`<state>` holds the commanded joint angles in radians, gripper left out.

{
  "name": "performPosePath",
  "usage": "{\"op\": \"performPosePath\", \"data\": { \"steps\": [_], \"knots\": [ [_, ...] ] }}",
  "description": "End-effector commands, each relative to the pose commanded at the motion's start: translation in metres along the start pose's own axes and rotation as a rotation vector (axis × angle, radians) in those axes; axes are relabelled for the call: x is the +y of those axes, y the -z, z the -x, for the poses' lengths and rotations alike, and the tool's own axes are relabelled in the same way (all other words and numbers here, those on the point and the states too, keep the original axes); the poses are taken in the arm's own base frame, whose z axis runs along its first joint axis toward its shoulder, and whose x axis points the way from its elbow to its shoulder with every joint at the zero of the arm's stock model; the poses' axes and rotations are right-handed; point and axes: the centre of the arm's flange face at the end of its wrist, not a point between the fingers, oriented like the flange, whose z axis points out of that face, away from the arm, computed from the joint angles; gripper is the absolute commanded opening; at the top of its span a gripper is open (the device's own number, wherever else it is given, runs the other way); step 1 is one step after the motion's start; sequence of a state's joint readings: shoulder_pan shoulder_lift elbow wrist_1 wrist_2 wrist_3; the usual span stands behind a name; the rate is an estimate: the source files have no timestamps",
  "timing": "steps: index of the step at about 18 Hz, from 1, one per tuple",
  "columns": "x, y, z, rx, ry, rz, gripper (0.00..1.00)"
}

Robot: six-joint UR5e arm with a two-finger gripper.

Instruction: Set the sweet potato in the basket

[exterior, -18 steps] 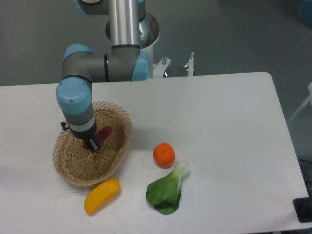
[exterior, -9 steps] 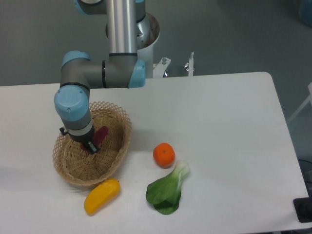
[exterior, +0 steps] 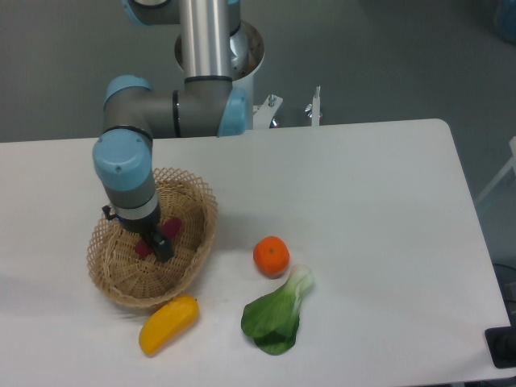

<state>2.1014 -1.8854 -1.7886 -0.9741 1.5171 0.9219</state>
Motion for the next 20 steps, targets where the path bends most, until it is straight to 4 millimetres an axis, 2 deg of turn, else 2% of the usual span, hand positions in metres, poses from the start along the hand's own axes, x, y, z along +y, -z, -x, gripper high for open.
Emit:
{"op": "performPosePath", "data": {
  "steps": [3,7,11,20],
  "knots": [
    [0.016,0.005,0.017,-0.007,0.020,-0.002,1.00],
    [0.052,0.007,0.054,-0.016,0.042,0.003,1.00],
    [0.090,0.020,0.077,-0.078,-0.041,0.109,1.00],
    [0.165,0.022,0.134,-0.061,-0.085,0.089,1.00]
  ]
}}
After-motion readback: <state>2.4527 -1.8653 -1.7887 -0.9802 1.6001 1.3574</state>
